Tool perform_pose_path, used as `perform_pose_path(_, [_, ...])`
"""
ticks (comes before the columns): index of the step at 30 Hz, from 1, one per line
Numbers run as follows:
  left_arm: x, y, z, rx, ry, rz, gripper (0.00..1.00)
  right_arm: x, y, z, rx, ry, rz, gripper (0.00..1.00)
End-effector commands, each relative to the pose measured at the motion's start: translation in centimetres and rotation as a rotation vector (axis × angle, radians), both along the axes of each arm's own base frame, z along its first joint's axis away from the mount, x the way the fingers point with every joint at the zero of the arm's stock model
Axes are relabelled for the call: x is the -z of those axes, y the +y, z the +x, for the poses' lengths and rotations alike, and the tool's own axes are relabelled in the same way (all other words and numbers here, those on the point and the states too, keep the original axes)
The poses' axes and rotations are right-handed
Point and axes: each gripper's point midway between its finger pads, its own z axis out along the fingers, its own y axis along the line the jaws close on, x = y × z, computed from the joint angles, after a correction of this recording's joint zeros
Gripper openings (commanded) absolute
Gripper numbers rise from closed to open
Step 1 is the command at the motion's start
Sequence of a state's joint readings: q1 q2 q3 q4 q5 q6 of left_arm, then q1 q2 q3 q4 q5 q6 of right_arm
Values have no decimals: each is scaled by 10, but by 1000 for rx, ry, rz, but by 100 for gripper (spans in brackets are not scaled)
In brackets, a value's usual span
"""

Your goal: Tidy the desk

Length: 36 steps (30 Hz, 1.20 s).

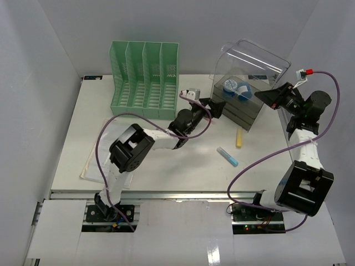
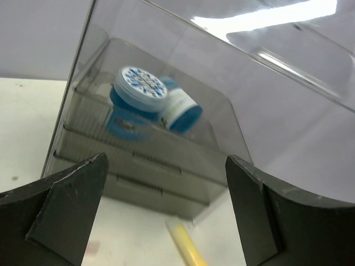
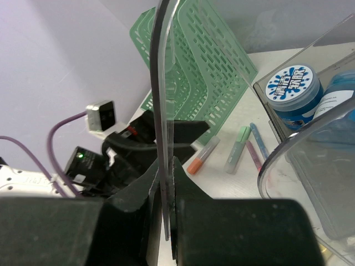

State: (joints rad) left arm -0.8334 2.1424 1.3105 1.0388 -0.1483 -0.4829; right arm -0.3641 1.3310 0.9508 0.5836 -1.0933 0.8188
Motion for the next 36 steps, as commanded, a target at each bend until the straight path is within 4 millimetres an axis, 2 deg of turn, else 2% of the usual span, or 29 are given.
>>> perform_pose_path(1, [-13,30,-46,58,-36,15,98,-11,2,-7,0,-80,-97,11])
perform_pose_path(3, [12,50,-66,67,32,67,98,-3,-1,-4,21,-80,-129,14])
perform_pose_path(5, [2,62,-79,73,37,65,98,7,-3,-5,38,-37,-142,17])
perform_pose_path(7, [20,75,-94,88,115,128,98,24,-14,1,115,-8,-227,23])
perform_pose_path(8, [12,81,-100,91,119,131,98,35,-19,1,152,45,-245,26])
perform_pose_path(9, [5,88,-106,92,135,137,98,42,-26,2,192,66,-276,31])
perform_pose_path(11, [17,100,-116,87,219,189,98,55,-32,-4,229,93,-336,44])
perform_pose_path(14, [19,114,-130,89,297,230,98,66,-41,-14,287,110,-424,69])
perform_pose_path(17, [28,129,-144,93,348,253,98,78,-53,-22,358,130,-502,81])
perform_pose_path(21, [27,140,-158,125,363,195,98,87,-61,-33,388,119,-581,86])
perform_pose_path(23, [23,129,-165,215,370,144,98,88,-55,-41,342,80,-606,91])
perform_pose_path(25, [23,116,-165,292,392,97,98,84,-36,-53,218,-14,-619,95])
perform_pose_path(28, [10,81,-155,423,400,23,98,85,4,-85,-6,-158,-564,96])
perform_pose_path(30, [20,60,-146,477,446,-8,94,81,22,-101,-114,-246,-520,94])
perform_pose_path(33, [22,23,-114,514,481,-71,85,86,36,-118,-212,-319,-475,86])
perform_pose_path(35, [0,5,-90,511,450,-137,83,92,42,-125,-251,-345,-453,82])
perform_pose_path(36, [6,-4,-77,495,460,-154,81,94,42,-126,-260,-353,-449,80])
